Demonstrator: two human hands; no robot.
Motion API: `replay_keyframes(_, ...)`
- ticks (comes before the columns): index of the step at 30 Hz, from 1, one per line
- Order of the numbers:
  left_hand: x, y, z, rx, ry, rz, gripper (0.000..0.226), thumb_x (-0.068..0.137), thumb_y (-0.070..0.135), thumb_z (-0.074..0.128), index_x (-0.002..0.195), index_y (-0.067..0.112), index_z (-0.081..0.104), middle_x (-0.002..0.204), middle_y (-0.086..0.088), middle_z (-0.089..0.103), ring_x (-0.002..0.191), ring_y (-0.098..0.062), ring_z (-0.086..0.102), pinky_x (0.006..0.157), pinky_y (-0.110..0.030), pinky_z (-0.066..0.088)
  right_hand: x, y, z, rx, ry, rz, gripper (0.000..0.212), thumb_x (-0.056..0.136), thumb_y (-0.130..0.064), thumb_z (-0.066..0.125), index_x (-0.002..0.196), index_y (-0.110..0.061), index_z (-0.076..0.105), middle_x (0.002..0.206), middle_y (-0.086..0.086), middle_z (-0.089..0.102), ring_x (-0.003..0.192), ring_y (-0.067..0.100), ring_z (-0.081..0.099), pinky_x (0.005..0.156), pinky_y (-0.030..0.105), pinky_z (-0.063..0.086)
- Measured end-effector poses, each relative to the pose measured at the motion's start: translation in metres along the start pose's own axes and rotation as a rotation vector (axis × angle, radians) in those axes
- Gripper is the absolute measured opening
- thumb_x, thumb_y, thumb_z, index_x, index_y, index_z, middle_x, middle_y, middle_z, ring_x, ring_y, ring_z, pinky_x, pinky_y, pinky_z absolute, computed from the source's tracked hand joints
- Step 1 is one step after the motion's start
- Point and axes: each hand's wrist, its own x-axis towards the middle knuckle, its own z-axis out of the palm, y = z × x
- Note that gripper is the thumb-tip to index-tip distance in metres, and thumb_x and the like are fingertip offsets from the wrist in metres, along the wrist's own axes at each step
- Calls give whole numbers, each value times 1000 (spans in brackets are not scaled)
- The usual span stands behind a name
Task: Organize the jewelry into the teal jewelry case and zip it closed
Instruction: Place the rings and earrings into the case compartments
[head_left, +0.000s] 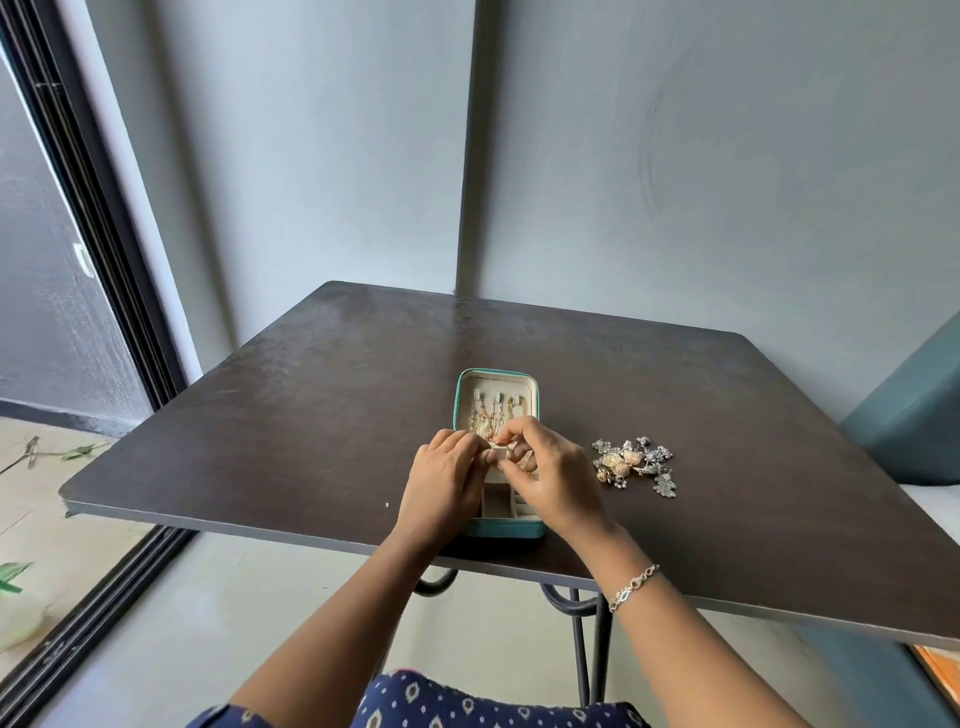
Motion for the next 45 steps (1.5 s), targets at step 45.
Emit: replay_keyframes(45, -1, 6, -4, -122, -2, -138, 25, 81, 15, 41, 91, 5, 61, 94, -8, 64, 90, -24, 56, 74, -25, 40, 16, -17, -13, -299, -582, 57, 26, 84, -16, 57, 109, -15, 62, 105, 4, 56, 105, 20, 45, 85, 31, 36)
